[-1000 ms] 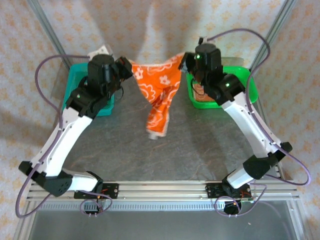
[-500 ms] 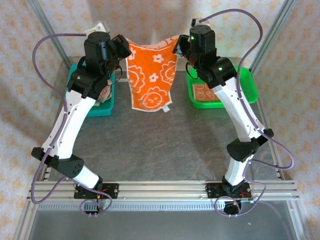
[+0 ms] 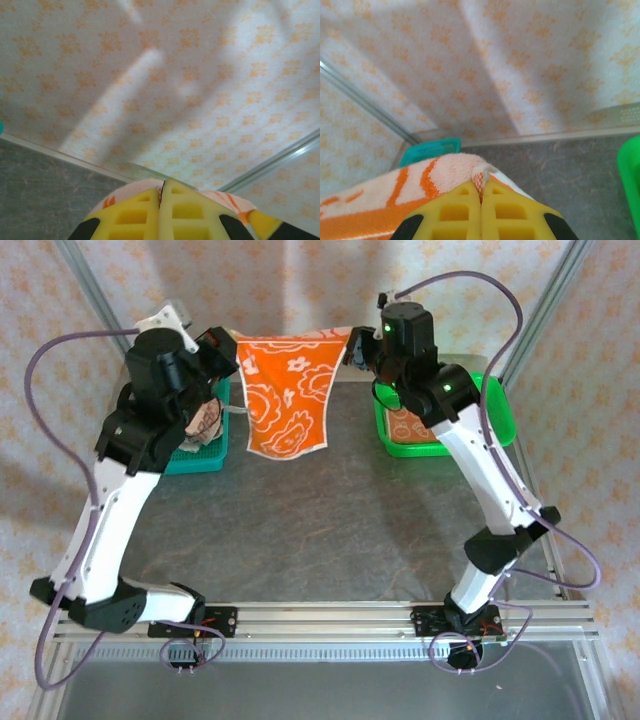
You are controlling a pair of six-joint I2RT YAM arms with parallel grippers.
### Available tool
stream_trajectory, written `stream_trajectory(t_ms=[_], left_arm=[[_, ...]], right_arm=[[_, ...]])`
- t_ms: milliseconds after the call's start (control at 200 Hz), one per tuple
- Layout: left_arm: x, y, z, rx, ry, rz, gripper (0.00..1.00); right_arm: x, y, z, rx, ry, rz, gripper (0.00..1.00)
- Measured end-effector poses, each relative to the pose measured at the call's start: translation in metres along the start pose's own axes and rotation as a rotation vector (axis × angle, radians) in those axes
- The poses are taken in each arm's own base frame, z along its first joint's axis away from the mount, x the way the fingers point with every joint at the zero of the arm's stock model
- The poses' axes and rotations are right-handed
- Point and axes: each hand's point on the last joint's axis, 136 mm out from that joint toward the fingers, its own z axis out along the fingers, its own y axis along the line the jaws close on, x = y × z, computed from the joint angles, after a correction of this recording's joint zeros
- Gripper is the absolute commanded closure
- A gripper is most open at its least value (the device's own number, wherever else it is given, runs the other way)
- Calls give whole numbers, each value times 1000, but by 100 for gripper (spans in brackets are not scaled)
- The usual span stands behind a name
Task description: Fold and stack the towels
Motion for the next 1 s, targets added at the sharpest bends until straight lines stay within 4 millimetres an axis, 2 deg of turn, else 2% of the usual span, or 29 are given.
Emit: stream_trajectory(t_ms=[175, 325, 410, 510, 560, 641, 746, 821, 1001], left_arm=[[7, 5, -32, 33, 15, -55, 100], [23, 5, -48, 59, 55, -88, 100], [29, 5, -54, 64, 74, -104, 100], [30, 8, -57, 54, 74, -108, 100], [31, 12, -53, 33, 71, -103, 100], [38, 16, -37, -14, 89, -83, 100], [43, 21, -3, -69, 103, -54, 100], [53, 35, 35, -132, 121, -30, 100], [86, 87, 141, -285, 204, 19, 100]], right_arm=[[27, 18, -46, -64, 46, -11, 100], [30, 14, -79, -80, 35, 23, 100], [29, 12, -90, -87, 29, 50, 100], [30, 11, -90, -78, 34, 62, 100], [31, 11, -83, -64, 45, 58, 100], [30, 5, -62, -24, 57, 59, 100], [31, -19, -18, 59, 84, 74, 100], [34, -37, 16, 110, 111, 84, 100], [41, -72, 101, 170, 168, 105, 100]])
